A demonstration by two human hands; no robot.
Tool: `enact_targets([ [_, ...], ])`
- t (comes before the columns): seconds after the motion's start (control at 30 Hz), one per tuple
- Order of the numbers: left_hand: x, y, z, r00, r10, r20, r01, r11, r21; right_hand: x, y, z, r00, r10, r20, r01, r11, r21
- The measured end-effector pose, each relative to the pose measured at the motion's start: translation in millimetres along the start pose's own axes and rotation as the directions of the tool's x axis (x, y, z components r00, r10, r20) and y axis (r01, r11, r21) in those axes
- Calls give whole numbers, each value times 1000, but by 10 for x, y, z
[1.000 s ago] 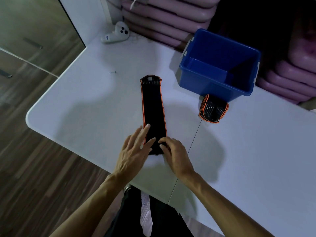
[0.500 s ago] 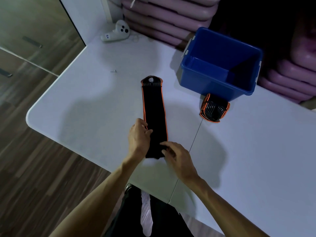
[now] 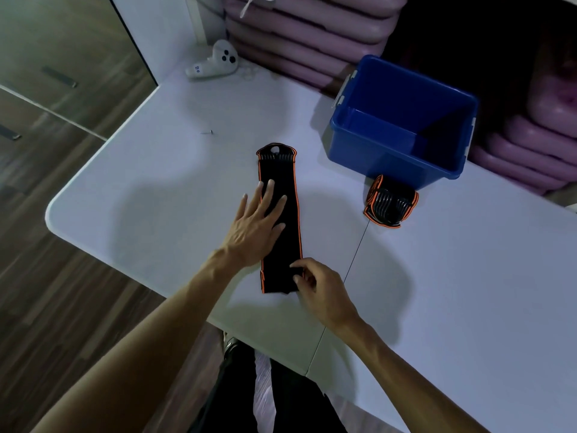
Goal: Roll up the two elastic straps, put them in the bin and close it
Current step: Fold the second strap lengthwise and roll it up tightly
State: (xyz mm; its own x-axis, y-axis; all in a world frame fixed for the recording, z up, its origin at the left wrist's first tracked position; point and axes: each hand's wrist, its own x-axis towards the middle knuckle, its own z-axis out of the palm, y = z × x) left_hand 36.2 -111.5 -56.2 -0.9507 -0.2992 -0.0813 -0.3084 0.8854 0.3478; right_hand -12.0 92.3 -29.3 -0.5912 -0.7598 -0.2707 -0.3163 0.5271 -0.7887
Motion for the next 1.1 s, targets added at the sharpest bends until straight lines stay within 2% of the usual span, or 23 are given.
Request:
enact_targets([
  [0.1,174,-77,37,993,-80,85,76,996,43,-25,21,24,1000,-24,3,24,999,-40],
  [0.27,424,-113,28,978,-190,84,181,978,105,-35,37,42,999,-41,-8,40,997,-69],
  [0.5,724,-209,-106,974,-208,93,177,947,268,-48,52,80,997,-80,-20,80,997,-18],
  [0.6,797,-217,-189,967,-225,118,180,934,308,-45,86,111,995,-85,-51,81,993,-83],
  [0.7,858,-215,-297,976,-186,110,140,933,330,-59,79,144,990,-130,-46,117,970,-211],
  [0.83,902,-223,-364,981,-154,120,105,934,342,-65,50,170,963,-264,-59,207,861,-464],
  [0.93,877,-216,-312,979,-167,119,119,935,334,-88,33,170,937,-347,-23,235,680,-694],
  [1.0,871,-226,-297,979,-166,120,119,938,326,-93,50,192,932,-358,57,268,573,-775],
  [1.1,893,-247,-334,979,-157,127,110,942,317,-44,80,225,911,-403,85,293,489,-821],
])
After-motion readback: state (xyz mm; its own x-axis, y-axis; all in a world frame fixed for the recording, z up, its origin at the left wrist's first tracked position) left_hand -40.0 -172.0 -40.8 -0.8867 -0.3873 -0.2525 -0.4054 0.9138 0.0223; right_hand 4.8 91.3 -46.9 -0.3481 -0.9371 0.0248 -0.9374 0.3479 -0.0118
